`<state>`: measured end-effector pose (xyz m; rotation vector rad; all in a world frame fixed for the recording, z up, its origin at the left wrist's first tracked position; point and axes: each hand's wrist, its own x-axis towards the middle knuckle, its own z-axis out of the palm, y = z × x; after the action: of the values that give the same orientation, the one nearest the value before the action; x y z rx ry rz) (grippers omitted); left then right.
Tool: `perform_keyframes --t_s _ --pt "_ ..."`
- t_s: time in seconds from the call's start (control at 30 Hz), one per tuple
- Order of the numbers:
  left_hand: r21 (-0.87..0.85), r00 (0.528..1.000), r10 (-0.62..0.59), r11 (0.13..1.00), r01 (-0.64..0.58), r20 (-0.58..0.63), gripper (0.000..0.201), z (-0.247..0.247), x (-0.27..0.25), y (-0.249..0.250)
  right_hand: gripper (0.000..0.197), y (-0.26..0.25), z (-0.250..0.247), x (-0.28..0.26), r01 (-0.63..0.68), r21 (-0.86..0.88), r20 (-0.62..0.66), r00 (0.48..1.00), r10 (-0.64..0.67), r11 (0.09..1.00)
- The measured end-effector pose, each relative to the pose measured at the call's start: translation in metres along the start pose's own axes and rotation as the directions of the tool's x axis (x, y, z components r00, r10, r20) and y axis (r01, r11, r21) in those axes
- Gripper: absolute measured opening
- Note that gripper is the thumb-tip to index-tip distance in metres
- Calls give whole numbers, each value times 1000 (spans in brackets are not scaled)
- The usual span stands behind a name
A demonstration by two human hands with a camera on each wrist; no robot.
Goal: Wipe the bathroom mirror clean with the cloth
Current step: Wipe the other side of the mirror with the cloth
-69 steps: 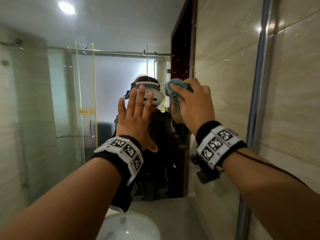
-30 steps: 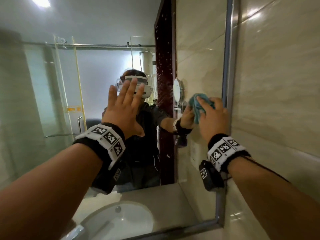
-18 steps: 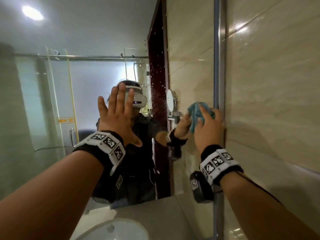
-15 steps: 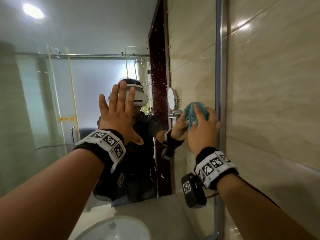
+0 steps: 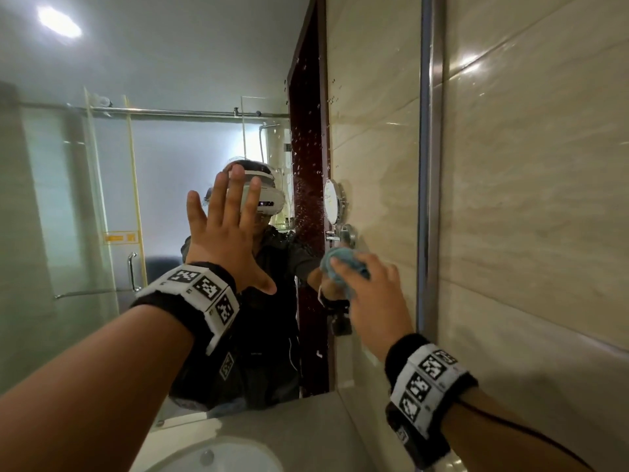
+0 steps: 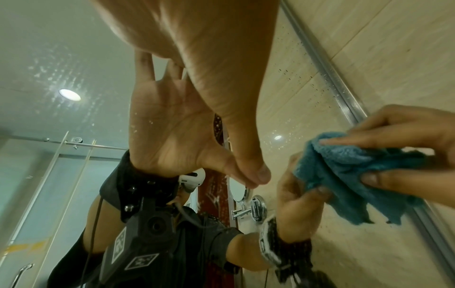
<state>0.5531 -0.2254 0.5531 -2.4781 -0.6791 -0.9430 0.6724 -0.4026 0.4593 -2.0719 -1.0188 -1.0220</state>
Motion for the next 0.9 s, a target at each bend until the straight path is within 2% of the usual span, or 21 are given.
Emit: perform_keyframes --t_s 0.03,0.07,0.17,0.27,0.33,0.4,0.47,0.53,0.63,0.7,0.73,0.83,0.9 --pt "-1 1000 0 1000 0 0 160 0 0 0 59 -2 0 3 76 -44 28 997 -75 996" --pt "1 1000 1 1000 -1 -2 160 1 1 -1 57 -4 -5 12 99 -47 32 995 -97 994" --pt "-6 1000 3 1000 -3 -8 160 4 2 -2 45 -24 -22 64 86 25 -50 995 -85 996" --pt "-20 1000 0 1000 0 -20 159 5 2 -1 46 -48 -22 85 41 66 -158 987 -31 997" --pt "-12 999 0 1000 0 -40 157 7 2 -1 51 -64 -8 64 99 92 -91 992 -90 991" --pt "-16 998 7 1000 -8 -61 153 8 1 -1 52 -73 8 34 267 37 11 964 -267 963" --pt "-4 998 12 1000 -12 -69 153 8 2 -1 49 -73 10 36 359 -27 52 932 -358 933" --pt "23 998 9 1000 -8 -59 155 8 2 -2 53 -77 -8 68 334 -82 5 942 -335 939" --pt "46 999 7 999 -6 -38 156 9 3 -1 56 -84 -31 110 191 -79 -102 975 -198 978" --pt "49 999 13 999 -11 -45 156 9 2 -2 55 -90 -26 105 151 -48 -128 979 -156 987" --pt "51 998 18 999 -15 -52 155 10 2 -2 56 -91 -20 94 152 -52 -94 983 -156 987" --pt "47 997 28 999 -25 -70 152 10 2 -2 61 -83 -3 57 307 -79 0 952 -308 949" --pt "55 997 28 998 -24 -74 153 10 2 -2 55 -80 -11 64 380 -120 59 925 -375 917"
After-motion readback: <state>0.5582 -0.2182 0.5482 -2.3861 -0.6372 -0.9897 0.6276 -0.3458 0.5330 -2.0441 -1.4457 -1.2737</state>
